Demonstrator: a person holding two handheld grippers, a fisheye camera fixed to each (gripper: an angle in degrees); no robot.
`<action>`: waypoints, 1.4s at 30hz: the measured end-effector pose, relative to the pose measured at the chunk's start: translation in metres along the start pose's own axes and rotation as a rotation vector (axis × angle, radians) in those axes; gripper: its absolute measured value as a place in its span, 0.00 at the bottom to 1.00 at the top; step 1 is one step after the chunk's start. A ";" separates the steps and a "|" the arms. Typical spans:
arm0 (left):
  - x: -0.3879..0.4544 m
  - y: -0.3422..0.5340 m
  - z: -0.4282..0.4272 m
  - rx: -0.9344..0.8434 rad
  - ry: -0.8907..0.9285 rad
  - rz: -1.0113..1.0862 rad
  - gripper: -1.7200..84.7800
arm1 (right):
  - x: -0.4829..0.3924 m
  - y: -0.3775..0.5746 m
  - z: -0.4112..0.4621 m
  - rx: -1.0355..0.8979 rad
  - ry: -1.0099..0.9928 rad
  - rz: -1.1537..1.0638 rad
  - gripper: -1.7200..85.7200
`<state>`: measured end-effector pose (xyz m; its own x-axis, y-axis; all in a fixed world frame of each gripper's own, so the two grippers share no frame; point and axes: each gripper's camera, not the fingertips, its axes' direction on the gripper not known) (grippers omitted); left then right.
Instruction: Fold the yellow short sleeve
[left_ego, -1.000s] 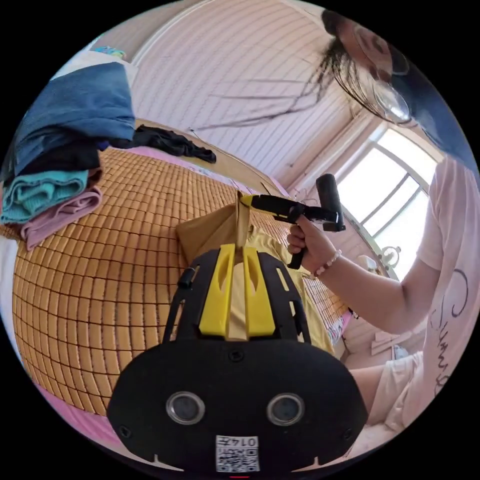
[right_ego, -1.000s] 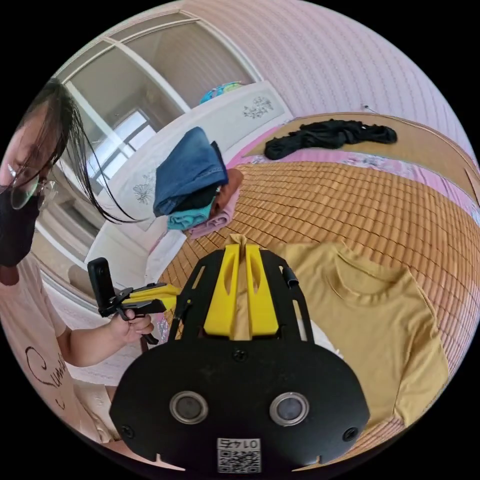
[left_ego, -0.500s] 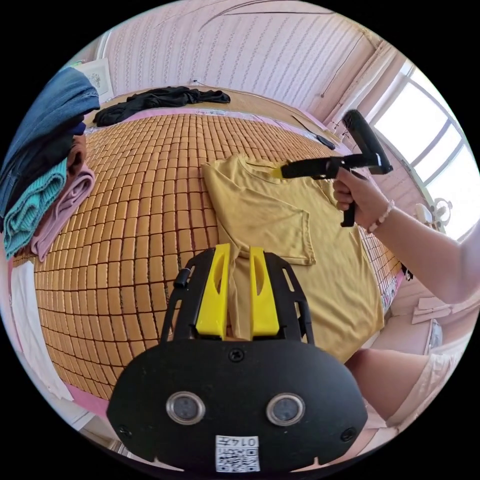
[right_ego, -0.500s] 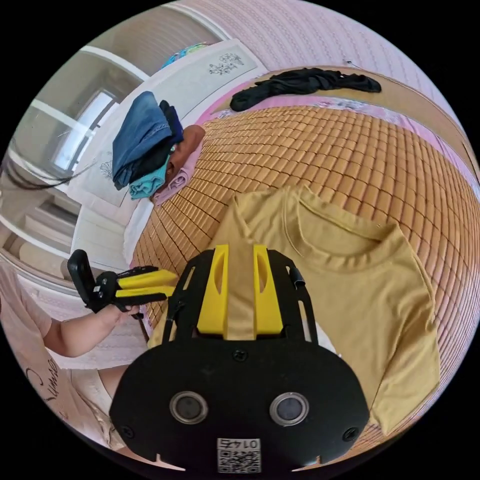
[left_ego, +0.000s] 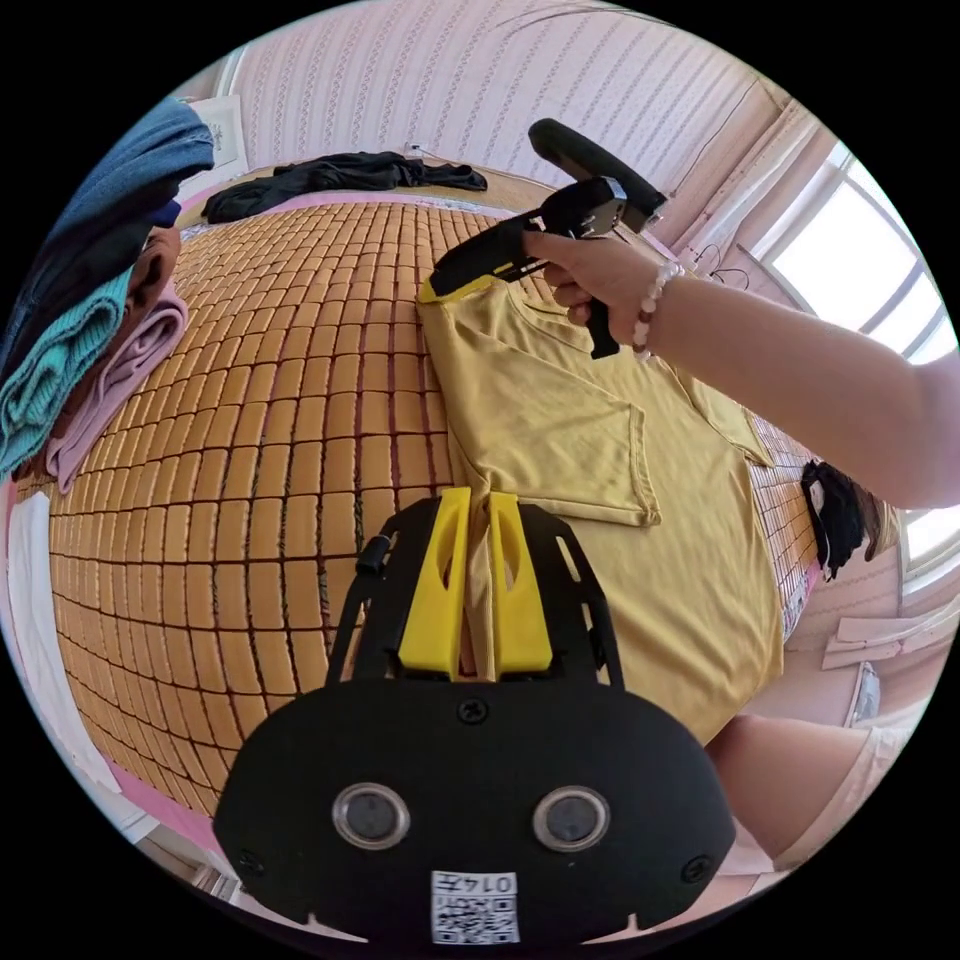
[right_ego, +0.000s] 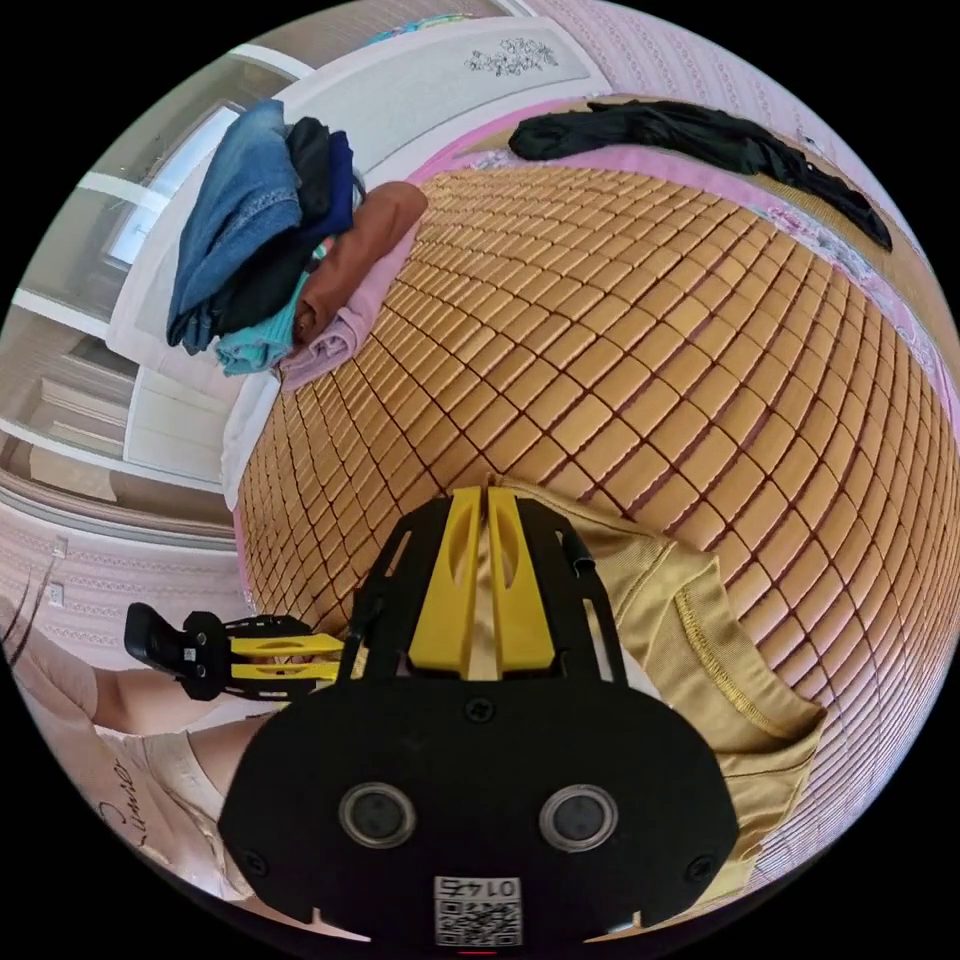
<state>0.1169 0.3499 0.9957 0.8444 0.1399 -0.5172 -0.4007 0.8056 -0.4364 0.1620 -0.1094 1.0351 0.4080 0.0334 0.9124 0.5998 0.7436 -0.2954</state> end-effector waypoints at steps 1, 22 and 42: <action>-0.002 -0.001 -0.001 -0.005 0.009 0.002 0.07 | 0.004 0.001 -0.005 -0.001 -0.039 0.004 0.02; 0.088 -0.033 -0.065 -0.056 0.211 0.305 0.08 | -0.068 0.436 -0.171 0.369 0.568 0.707 0.01; 0.387 -0.242 0.106 -0.201 0.305 0.903 0.09 | 0.011 0.599 -0.259 0.737 0.307 1.006 0.12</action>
<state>0.5784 0.2702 0.9794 0.0727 0.4788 -0.8749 -0.9291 0.3514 0.1152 0.7043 0.1631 0.7950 0.6572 0.7115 0.2487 -0.5435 0.6760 -0.4977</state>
